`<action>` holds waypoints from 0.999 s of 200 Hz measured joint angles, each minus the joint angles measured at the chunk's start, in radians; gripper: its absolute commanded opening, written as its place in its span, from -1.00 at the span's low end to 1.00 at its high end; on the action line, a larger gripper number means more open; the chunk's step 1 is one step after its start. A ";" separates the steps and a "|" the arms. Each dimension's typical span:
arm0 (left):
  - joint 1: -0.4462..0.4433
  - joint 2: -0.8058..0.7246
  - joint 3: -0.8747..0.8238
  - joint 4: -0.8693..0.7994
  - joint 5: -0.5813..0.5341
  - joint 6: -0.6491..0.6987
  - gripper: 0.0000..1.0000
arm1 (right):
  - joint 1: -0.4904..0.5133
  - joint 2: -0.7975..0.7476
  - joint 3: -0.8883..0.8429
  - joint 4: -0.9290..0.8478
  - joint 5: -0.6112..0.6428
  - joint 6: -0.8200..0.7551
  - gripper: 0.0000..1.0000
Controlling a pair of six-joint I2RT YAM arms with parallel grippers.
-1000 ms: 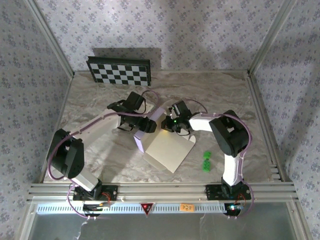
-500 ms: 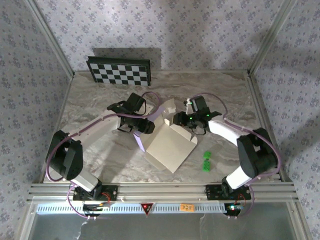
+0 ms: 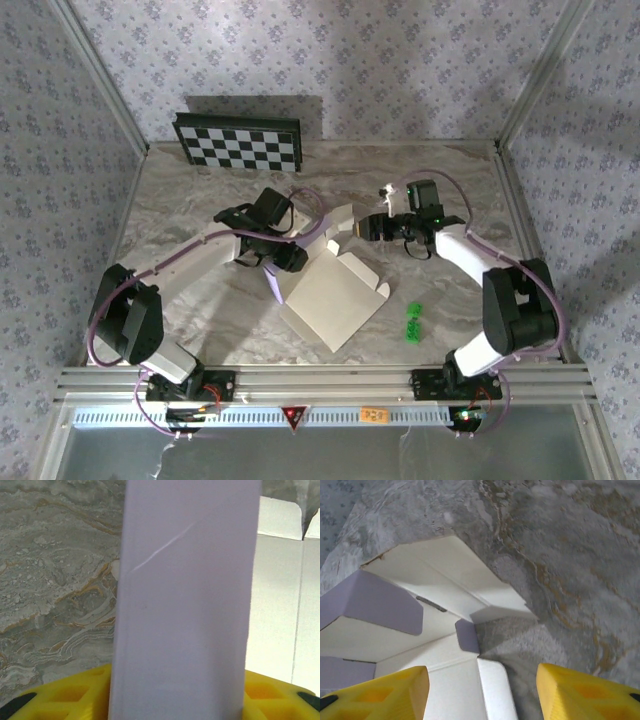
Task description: Fold the paper box
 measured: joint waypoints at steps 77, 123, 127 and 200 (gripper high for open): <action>-0.042 0.018 0.019 -0.037 -0.037 0.056 -0.01 | -0.001 0.178 0.201 -0.051 -0.029 -0.464 0.17; -0.055 0.040 0.027 -0.043 -0.065 0.063 -0.01 | -0.001 0.192 0.282 -0.152 -0.106 -0.663 0.05; -0.055 0.041 0.028 -0.044 -0.067 0.063 -0.01 | -0.001 0.194 0.285 -0.159 -0.114 -0.678 0.03; -0.061 0.045 0.029 -0.054 -0.095 0.054 -0.02 | 0.035 0.197 0.242 -0.165 -0.095 -0.712 -0.76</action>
